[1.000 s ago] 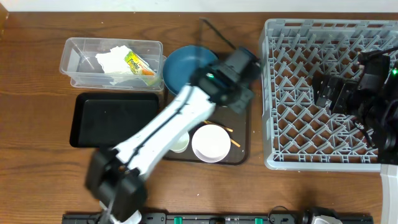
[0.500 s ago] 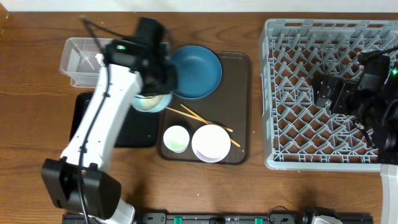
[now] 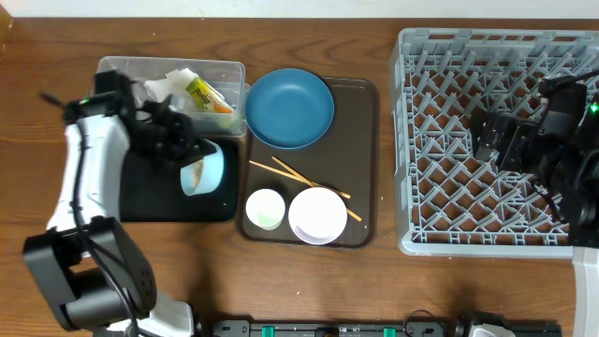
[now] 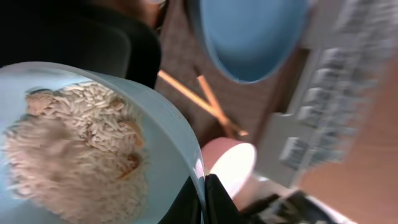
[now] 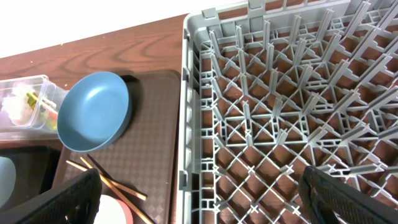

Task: Sort waste into correct bins and load items into the dishwasher rack
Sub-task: 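Tilt the rice bowl to pour the rice onto the black tray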

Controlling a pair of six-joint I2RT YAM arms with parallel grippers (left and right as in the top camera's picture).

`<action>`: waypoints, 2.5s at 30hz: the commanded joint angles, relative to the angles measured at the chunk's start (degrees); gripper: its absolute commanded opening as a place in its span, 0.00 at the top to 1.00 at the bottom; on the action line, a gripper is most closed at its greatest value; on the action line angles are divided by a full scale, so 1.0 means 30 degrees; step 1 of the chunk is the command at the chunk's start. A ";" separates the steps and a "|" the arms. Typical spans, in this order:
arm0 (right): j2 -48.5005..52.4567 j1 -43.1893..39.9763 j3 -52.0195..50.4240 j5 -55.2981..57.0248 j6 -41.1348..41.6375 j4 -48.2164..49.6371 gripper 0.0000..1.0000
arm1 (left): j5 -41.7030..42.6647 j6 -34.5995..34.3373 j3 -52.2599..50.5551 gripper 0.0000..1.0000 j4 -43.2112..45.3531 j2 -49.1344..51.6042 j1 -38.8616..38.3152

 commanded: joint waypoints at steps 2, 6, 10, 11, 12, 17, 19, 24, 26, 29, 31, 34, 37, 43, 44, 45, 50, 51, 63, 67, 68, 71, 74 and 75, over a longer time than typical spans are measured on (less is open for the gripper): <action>0.0015 -0.0102 0.0204 -0.0007 0.0153 -0.0029 0.01 | 0.4976 0.1428 -0.0146 0.94 -0.0015 -0.0350 0.1923; 0.0015 -0.0102 0.0204 -0.0007 0.0153 -0.0029 0.01 | 0.6404 0.1421 -0.0153 0.94 -0.0117 -0.0350 0.3228; 0.0015 -0.0102 0.0204 -0.0007 0.0153 -0.0036 0.01 | 0.8495 0.1647 -0.0160 0.94 -0.0583 -0.0350 0.4116; 0.0015 -0.0102 0.0204 -0.0007 0.0153 -0.0051 0.01 | 0.8918 0.1836 -0.0168 0.94 -0.0772 -0.0350 0.4299; 0.0015 -0.0102 0.0204 -0.0007 0.0153 -0.0080 0.01 | 0.9078 0.1865 -0.0168 0.94 -0.0991 -0.0350 0.4430; 0.0015 -0.0102 0.0204 -0.0007 0.0153 -0.0073 0.01 | 0.9384 0.2135 -0.0168 0.94 -0.1865 -0.0350 0.4962; 0.0015 -0.0102 0.0204 -0.0007 0.0153 -0.0095 0.01 | 0.9471 0.2135 -0.0168 0.94 -0.2098 -0.0350 0.5107; 0.0015 -0.0102 0.0204 -0.0007 0.0153 -0.0131 0.01 | 1.1956 0.2135 -0.0168 0.94 -0.2178 -0.0350 0.5166; 0.0015 -0.0102 0.0204 -0.0007 0.0153 -0.0102 0.01 | 1.2808 0.2127 -0.0168 0.94 -0.2171 -0.0350 0.5166; 0.0015 -0.0102 0.0204 -0.0007 0.0153 -0.0168 0.01 | 1.3092 0.2127 -0.0168 0.94 -0.2171 -0.0350 0.5166; 0.0015 -0.0102 0.0204 -0.0007 0.0153 -0.0233 0.01 | 1.3129 0.2120 -0.0168 0.94 -0.2178 -0.0350 0.5166; 0.0015 -0.0102 0.0204 -0.0007 0.0153 -0.0240 0.01 | 1.3843 0.2127 -0.0168 0.94 -0.2178 -0.0350 0.5166; 0.0015 -0.0102 0.0204 -0.0007 0.0153 -0.0233 0.01 | 1.4630 0.1712 -0.0160 0.94 -0.2186 -0.0350 0.5166; 0.0015 -0.0102 0.0204 -0.0007 0.0153 -0.0226 0.01 | 1.4630 0.1450 -0.0160 0.94 -0.2186 -0.0350 0.5173; 0.0015 -0.0102 0.0204 -0.0007 0.0153 -0.0226 0.01 | 1.4630 0.1370 -0.0160 0.94 -0.2186 -0.0350 0.5173; 0.0015 -0.0102 0.0204 -0.0007 0.0153 -0.0226 0.01 | 1.4630 0.1297 -0.0160 0.94 -0.2186 -0.0350 0.5173; 0.0015 -0.0102 0.0204 -0.0007 0.0153 -0.0248 0.01 | 1.4630 0.1246 -0.0160 0.94 -0.2186 -0.0350 0.5187; 0.0015 -0.0102 0.0204 -0.0007 0.0153 -0.0248 0.01 | 1.4630 0.1246 -0.0160 0.94 -0.2186 -0.0350 0.5187; 0.0015 -0.0102 0.0204 -0.0007 0.0153 -0.0248 0.01 | 1.4586 0.1253 -0.0160 0.94 -0.1603 -0.0350 0.6047; 0.0015 -0.0102 0.0204 -0.0007 0.0153 -0.0240 0.01 | 1.4222 0.1260 -0.0160 0.94 -0.1508 -0.0350 0.6776; 0.0015 -0.0102 0.0204 -0.0007 0.0153 -0.0240 0.01 | 1.3457 0.1246 -0.0160 0.94 -0.1071 -0.0342 0.7045; 0.0015 -0.0102 0.0204 -0.0007 0.0153 -0.0240 0.01 | 1.1307 0.0882 -0.0168 0.94 -0.0838 -0.0175 0.7737; 0.0015 -0.0102 0.0204 -0.0007 0.0153 -0.0240 0.01 | 1.1205 0.0903 -0.0306 0.94 -0.0874 0.0036 0.8327; 0.0015 -0.0095 0.0204 -0.0007 0.0153 -0.0240 0.01 | 1.1205 0.0903 -0.0415 0.94 -0.0794 0.0095 0.8553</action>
